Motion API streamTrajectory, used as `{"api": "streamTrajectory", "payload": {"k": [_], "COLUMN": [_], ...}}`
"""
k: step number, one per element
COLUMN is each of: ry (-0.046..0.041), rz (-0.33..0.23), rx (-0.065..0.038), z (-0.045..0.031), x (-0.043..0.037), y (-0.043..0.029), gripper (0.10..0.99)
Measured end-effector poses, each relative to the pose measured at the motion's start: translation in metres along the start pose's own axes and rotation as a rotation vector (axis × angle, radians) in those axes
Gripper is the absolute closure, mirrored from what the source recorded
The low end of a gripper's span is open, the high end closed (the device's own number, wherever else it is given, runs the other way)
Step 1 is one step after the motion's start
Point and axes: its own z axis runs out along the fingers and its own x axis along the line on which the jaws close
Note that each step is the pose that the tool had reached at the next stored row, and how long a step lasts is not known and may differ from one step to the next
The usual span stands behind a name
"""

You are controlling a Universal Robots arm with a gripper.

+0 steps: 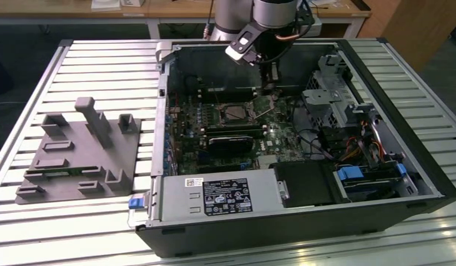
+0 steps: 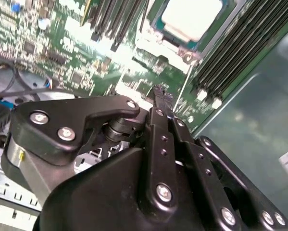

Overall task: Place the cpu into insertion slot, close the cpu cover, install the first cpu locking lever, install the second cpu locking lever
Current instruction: 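Close the cpu cover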

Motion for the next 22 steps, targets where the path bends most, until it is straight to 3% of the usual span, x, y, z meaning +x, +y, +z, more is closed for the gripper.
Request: {"api": "streamTrajectory", "payload": {"k": [12, 17, 22], "ry": [-0.0003, -0.0007, -0.0012], "rz": [0.004, 0.005, 0.004], "rx": [0.001, 0.002, 0.029], "z": [0.0030, 0.0031, 0.0065], "x": [0.0038, 0.0039, 0.0041], "y": [0.0289, 0.0303, 0.0356], "gripper": [0.980, 0.980, 0.980]}}
